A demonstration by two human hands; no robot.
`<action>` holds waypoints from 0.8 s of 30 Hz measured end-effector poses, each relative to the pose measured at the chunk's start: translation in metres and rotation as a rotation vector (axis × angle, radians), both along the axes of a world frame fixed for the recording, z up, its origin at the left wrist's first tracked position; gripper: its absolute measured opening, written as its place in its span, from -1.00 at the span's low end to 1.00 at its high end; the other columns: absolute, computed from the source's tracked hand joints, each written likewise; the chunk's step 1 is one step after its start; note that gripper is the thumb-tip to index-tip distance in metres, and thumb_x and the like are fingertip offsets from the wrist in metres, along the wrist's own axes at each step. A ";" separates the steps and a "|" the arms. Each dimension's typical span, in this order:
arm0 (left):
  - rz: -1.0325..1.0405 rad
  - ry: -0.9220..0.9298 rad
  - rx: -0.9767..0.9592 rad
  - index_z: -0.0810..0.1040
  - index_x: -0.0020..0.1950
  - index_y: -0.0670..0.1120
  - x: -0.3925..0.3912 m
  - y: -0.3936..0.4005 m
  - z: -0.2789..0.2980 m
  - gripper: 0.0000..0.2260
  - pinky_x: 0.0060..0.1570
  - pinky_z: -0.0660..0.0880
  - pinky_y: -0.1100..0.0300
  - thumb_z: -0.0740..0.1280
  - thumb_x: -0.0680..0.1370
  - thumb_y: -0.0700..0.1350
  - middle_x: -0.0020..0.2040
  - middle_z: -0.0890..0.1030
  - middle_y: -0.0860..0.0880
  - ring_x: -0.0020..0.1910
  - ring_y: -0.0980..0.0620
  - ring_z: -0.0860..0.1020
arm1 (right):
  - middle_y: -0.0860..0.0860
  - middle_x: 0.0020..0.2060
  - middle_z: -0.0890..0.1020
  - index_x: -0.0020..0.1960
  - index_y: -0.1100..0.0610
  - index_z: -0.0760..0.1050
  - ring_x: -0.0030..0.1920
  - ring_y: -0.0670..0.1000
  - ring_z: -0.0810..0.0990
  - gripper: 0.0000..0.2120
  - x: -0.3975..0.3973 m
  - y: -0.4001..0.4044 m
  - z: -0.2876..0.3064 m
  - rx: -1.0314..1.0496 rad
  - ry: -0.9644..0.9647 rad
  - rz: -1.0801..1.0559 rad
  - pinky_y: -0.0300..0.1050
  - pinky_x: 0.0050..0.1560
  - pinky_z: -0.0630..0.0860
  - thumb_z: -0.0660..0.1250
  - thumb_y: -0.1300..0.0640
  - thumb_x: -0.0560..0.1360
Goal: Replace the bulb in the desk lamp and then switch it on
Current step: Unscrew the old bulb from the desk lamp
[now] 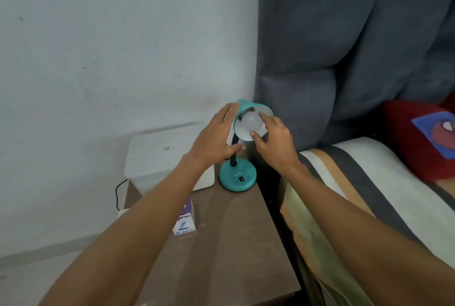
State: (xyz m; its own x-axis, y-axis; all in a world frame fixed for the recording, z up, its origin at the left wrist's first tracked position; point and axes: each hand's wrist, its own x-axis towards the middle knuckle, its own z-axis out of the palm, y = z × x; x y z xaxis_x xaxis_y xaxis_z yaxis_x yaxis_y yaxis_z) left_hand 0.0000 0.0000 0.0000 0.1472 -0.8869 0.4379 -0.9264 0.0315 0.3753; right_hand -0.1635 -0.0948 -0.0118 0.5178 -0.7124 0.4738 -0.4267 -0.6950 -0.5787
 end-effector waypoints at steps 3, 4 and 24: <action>-0.055 0.039 0.022 0.00 0.68 -0.05 0.008 -0.020 -0.003 0.01 0.55 0.22 0.04 0.58 0.43 0.02 0.67 0.12 -0.07 0.65 -0.03 0.09 | 0.16 0.31 0.52 0.46 0.13 0.36 0.26 0.15 0.53 -0.45 0.013 -0.008 -0.002 0.046 -0.046 -0.012 0.05 0.25 0.49 0.38 0.00 0.54; -0.053 0.041 0.028 0.01 0.68 -0.04 0.010 -0.024 -0.002 -0.01 0.56 0.24 0.02 0.58 0.43 -0.01 0.67 0.12 -0.07 0.65 -0.03 0.11 | 0.15 0.32 0.52 0.46 0.14 0.36 0.26 0.14 0.53 -0.45 0.017 -0.007 -0.001 0.059 -0.051 -0.014 0.07 0.26 0.50 0.38 -0.01 0.53; -0.146 0.015 0.020 0.13 0.66 -0.02 0.022 -0.030 -0.010 -0.12 0.44 0.43 -0.04 0.56 0.47 -0.18 0.62 0.28 -0.06 0.49 -0.15 0.42 | 0.18 0.32 0.52 0.45 0.20 0.35 0.22 0.23 0.55 -0.42 0.037 -0.005 -0.015 -0.005 -0.034 -0.080 0.11 0.21 0.52 0.46 0.14 0.49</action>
